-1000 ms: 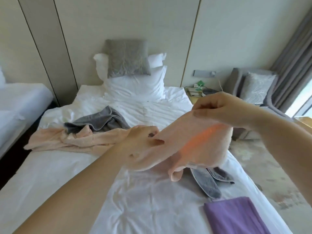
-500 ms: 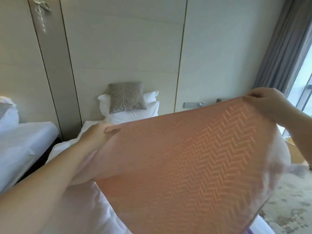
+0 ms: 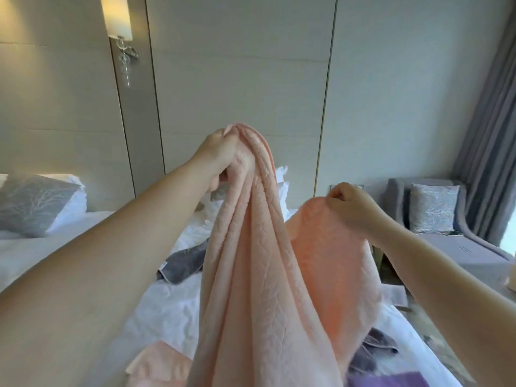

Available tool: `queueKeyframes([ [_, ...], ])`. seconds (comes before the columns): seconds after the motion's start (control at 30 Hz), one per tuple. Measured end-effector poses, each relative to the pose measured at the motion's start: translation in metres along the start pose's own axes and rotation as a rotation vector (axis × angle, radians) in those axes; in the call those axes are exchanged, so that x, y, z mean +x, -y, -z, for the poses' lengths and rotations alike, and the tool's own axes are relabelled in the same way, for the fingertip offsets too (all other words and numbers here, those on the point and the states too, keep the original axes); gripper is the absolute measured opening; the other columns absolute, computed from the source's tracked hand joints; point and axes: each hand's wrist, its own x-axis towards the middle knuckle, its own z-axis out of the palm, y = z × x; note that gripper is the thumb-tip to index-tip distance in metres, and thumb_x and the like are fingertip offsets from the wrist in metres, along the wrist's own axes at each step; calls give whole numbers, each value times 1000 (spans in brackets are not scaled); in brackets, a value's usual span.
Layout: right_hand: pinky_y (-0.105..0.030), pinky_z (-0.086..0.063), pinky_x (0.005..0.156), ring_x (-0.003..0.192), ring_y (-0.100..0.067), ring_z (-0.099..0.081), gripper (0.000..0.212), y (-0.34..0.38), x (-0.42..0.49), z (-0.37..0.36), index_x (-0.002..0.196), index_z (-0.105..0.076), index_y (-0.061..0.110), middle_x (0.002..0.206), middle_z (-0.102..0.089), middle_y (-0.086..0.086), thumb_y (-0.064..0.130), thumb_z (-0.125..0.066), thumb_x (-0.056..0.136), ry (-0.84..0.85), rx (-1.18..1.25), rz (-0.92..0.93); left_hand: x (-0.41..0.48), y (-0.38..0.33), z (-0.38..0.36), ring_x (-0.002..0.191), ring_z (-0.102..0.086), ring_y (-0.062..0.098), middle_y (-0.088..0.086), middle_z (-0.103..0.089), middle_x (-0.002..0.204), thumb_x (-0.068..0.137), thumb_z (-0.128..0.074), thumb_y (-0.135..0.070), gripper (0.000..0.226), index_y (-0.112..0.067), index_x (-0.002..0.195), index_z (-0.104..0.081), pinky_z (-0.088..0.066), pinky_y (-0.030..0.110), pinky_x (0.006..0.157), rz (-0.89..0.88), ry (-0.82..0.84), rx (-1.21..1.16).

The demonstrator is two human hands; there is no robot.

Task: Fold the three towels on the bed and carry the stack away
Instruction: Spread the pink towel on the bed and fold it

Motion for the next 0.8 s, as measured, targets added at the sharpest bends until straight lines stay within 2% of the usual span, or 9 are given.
queueKeyframes([
  [0.07,-23,-34,45,55,-17,-50,14,-1,-2,-1,94,-54,22,65,-54,2,16,-42,90,-19,66,-25,-6,-1,1,97,-64,26,9,-63,111,102,-29,-41,28,-26,112,-50,-56,39,83,25,93,23],
  [0.13,-20,-30,38,42,-10,-41,22,1,-7,-1,91,-52,31,51,-44,7,12,-40,90,-39,121,-17,-14,-1,0,78,-64,21,7,-62,97,103,-25,-43,30,-28,116,-47,-58,29,60,68,157,24],
  [0.2,-18,-30,35,37,-7,-39,30,11,-16,-2,81,-58,30,49,-48,10,7,-38,85,-25,169,-8,-21,-1,-3,69,-62,18,6,-60,88,104,-27,-38,30,-24,121,-47,-56,26,51,96,187,-48],
  [0.3,-21,-44,57,64,-6,-59,31,28,-36,-11,71,-67,25,76,-69,9,9,-43,84,98,334,13,-28,1,-12,64,-61,19,9,-60,88,104,-30,-31,30,-20,126,-48,-55,26,46,129,228,-154],
  [0.37,-28,-44,66,75,-12,-59,23,35,-49,-21,73,-65,19,77,-67,7,26,-49,88,148,353,63,-32,2,-20,68,-62,22,13,-60,97,104,-31,-29,31,-21,129,-47,-57,29,50,145,253,-196],
  [0.43,-31,-42,61,64,-11,-54,39,38,-58,-30,71,-58,18,66,-59,7,54,-50,84,116,236,126,-38,3,-28,69,-65,22,13,-61,98,104,-31,-27,30,-20,128,-47,-58,33,57,139,275,-220],
  [0.5,-31,-35,52,52,-9,-44,50,42,-60,-37,63,-46,19,55,-47,8,66,-52,78,36,144,140,-43,5,-34,64,-68,20,12,-63,92,104,-32,-24,25,-19,119,-52,-59,32,60,127,317,-242],
  [0.63,-27,-23,47,46,-12,-29,47,44,-57,-43,59,-32,19,50,-32,9,45,-56,89,-2,204,99,-42,15,-29,79,-72,21,7,-70,95,101,-43,-28,23,-13,99,-59,-59,33,70,63,430,-227],
  [0.8,-16,-24,42,42,-3,-28,44,37,-60,-43,59,-38,20,41,-33,14,43,-54,93,160,328,77,-52,58,-10,94,-68,5,-17,-71,101,82,-58,-59,34,-30,98,-66,-48,24,84,-14,620,247],
])
